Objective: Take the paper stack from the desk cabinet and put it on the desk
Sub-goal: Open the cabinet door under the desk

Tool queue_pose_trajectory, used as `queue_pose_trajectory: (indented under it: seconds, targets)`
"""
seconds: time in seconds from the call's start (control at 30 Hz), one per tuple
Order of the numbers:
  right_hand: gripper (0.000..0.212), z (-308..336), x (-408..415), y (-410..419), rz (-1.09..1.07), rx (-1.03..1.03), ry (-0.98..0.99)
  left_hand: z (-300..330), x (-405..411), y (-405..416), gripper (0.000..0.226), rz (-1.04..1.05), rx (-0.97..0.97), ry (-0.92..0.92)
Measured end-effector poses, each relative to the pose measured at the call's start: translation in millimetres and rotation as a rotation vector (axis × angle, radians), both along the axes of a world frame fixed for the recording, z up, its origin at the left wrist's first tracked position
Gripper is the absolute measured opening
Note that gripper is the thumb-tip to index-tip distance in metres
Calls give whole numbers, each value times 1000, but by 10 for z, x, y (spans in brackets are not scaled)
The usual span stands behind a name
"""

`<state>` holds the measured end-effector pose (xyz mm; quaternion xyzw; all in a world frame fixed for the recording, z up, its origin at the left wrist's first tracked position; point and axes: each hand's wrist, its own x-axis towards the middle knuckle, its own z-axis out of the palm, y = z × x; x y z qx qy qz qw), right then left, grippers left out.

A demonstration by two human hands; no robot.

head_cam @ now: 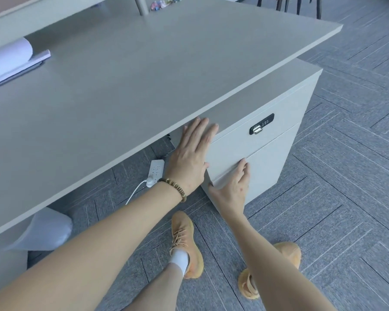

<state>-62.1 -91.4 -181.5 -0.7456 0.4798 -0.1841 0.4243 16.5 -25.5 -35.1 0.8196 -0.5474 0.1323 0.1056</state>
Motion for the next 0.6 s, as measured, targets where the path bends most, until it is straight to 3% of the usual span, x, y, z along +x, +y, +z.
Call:
queue_pose_trajectory:
  seconds: [0.27, 0.6]
  targets:
    - [122, 179, -725, -104, 183, -113, 111, 72, -491, -52, 109, 207, 20, 48]
    - [95, 334, -2157, -559, 277, -312, 327, 259, -805, -174, 128, 376, 152, 80]
